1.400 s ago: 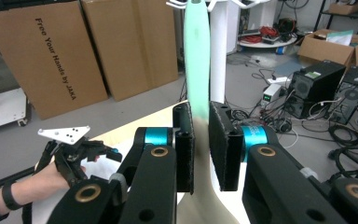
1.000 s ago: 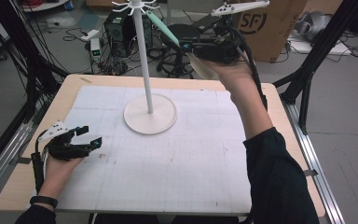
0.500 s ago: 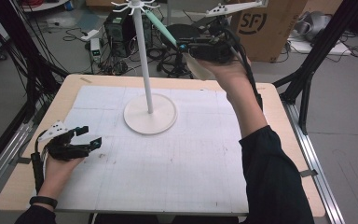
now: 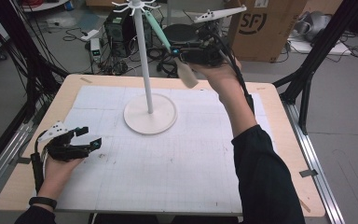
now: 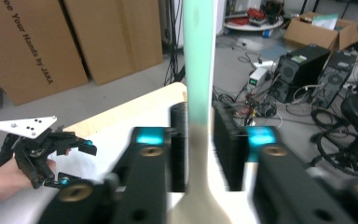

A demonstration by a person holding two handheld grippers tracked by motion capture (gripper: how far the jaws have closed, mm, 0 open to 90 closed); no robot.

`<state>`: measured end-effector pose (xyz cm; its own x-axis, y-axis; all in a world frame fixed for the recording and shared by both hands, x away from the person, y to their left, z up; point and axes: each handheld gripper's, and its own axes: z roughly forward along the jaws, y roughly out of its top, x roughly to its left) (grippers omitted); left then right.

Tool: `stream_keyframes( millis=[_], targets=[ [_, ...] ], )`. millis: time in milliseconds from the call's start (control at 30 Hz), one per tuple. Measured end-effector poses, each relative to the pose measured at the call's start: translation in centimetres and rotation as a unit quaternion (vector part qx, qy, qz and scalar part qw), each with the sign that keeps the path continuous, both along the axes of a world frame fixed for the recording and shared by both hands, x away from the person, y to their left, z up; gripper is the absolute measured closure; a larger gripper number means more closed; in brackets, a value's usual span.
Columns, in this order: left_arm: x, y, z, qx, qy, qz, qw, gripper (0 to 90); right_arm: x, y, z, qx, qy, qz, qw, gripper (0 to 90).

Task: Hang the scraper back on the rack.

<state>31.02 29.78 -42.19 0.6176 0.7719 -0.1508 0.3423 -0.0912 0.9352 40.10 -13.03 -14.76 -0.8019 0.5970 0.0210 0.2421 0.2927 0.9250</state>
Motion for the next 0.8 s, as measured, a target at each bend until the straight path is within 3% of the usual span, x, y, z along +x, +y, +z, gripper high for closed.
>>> stream_keyframes(
  millis=[167,367,533,633,800],
  targets=[
    [-0.1,0.1,-0.1,0.002,0.003,-0.001,1.0,17.5,-0.2,-0.9,-1.3,-0.007,-0.01,0.009,0.9999,52.8],
    [-0.3,0.2,-0.2,0.01,0.004,-0.001,0.9999,17.5,-1.4,-4.0,-4.2,0.007,-0.011,0.024,0.9996,39.0],
    [-0.4,0.2,-0.2,0.012,0.007,0.004,0.9999,17.5,-3.3,-7.2,-8.1,0.012,-0.01,0.025,0.9995,31.6],
    [-0.6,0.2,-0.2,0.012,0.007,0.005,0.9999,17.5,-4.5,-9.3,-11.2,0.005,-0.013,0.02,0.9997,29.2],
    [-0.8,0.3,-0.2,0.011,0.008,0.007,0.9999,17.5,-6.2,-12.6,-16.0,0.009,0.008,-0.002,0.9999,25.1]
  ],
)
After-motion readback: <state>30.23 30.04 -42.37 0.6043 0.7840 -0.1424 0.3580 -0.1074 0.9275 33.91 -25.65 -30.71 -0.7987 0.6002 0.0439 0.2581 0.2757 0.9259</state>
